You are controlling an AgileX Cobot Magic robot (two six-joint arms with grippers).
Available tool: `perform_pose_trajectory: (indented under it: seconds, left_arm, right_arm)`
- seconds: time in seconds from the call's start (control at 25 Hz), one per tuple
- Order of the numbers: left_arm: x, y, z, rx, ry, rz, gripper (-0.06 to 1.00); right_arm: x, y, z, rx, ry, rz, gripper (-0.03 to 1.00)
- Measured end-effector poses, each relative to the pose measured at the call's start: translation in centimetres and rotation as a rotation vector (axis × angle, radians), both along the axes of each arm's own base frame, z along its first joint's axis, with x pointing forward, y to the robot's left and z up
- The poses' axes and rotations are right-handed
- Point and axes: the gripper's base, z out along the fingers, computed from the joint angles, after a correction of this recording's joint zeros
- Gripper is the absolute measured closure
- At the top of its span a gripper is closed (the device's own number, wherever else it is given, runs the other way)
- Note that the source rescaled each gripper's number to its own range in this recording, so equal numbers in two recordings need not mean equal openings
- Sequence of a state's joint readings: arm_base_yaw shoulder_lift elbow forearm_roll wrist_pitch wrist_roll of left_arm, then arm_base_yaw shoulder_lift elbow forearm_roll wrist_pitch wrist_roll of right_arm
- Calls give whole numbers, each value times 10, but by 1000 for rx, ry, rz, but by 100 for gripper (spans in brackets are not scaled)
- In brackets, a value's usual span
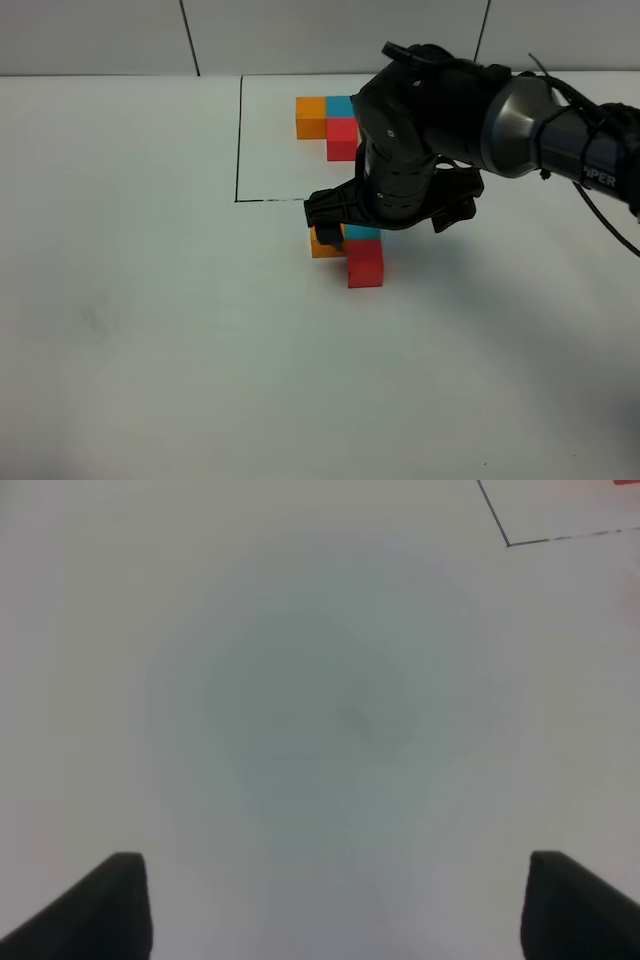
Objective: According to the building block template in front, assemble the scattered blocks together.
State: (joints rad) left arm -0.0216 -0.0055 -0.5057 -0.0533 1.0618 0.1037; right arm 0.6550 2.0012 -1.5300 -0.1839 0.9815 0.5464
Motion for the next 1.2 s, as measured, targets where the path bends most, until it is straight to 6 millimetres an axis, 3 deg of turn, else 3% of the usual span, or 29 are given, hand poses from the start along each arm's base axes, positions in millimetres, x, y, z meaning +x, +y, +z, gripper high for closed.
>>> perform_pose_trajectory:
  seconds: [0.28, 0.56, 0.68, 0.92, 1.08, 1.2]
  left_arm:
    - [0, 0, 0, 0, 0, 0, 23]
    - [0, 0, 0, -1, 0, 1, 23]
    - [0, 0, 0, -1, 0, 1, 23]
    - [0, 0, 0, -1, 0, 1, 23]
    - [0, 0, 0, -1, 0, 1, 23]
    - [0, 0, 0, -1, 0, 1, 23]
  right_arm:
    - [-13, -28, 19, -29, 1, 56, -3]
    - [-13, -75, 22, -39, 2, 61, -3]
    - [-4, -104, 28, -7, 12, 36, -3]
    - [16, -189, 29, 104, 56, -102, -3]
    - [16, -240, 23, 117, 58, -200, -2]
    - [6, -266, 23, 111, 45, -249, -1]
